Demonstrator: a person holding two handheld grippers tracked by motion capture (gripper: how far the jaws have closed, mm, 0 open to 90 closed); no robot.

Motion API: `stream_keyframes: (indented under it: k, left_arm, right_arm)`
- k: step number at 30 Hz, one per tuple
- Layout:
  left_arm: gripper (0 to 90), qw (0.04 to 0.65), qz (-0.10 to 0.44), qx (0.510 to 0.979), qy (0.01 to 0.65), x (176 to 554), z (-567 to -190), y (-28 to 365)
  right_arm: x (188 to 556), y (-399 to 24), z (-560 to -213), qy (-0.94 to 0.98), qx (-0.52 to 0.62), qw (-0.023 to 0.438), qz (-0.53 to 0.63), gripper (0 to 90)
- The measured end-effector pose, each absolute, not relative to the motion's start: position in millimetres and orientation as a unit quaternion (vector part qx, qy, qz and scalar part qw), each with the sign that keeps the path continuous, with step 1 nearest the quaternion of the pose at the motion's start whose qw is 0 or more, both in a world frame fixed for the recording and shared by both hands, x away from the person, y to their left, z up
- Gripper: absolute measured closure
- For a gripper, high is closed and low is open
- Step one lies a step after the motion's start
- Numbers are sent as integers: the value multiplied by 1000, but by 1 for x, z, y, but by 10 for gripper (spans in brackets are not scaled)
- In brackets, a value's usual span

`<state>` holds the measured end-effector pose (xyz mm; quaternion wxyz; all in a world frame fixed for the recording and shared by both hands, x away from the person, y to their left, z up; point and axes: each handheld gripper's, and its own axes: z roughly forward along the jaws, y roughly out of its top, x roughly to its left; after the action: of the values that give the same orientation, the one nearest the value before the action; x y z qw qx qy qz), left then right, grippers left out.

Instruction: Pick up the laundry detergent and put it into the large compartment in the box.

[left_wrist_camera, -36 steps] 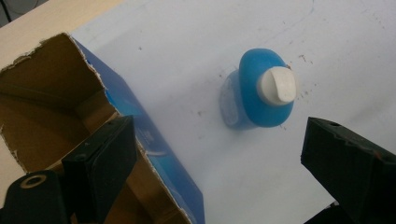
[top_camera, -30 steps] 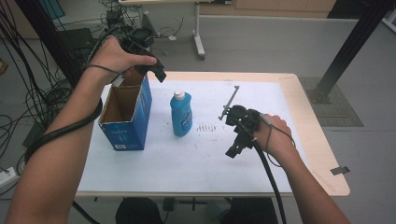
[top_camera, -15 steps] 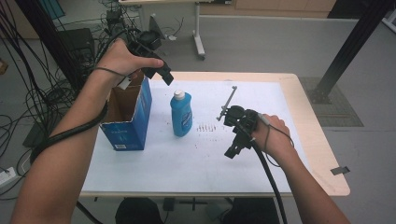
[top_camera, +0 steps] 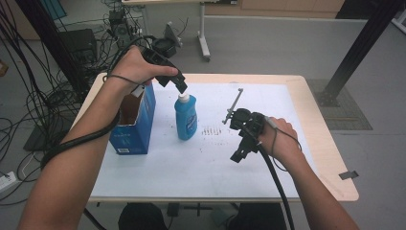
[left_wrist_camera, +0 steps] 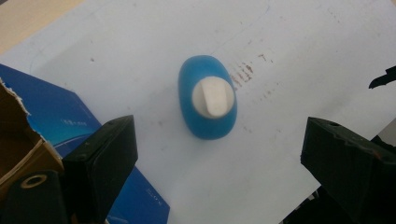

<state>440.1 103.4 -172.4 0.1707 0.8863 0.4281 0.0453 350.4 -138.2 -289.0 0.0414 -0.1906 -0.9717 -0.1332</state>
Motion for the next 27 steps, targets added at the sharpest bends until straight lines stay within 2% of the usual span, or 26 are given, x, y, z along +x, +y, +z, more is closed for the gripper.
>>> stream_keyframes:
  k: [27]
  left_arm:
    - [104,168,53,887,428,444,-205,81]
  right_arm:
    - [350,-136,-292,-973,-184,35,-136,37]
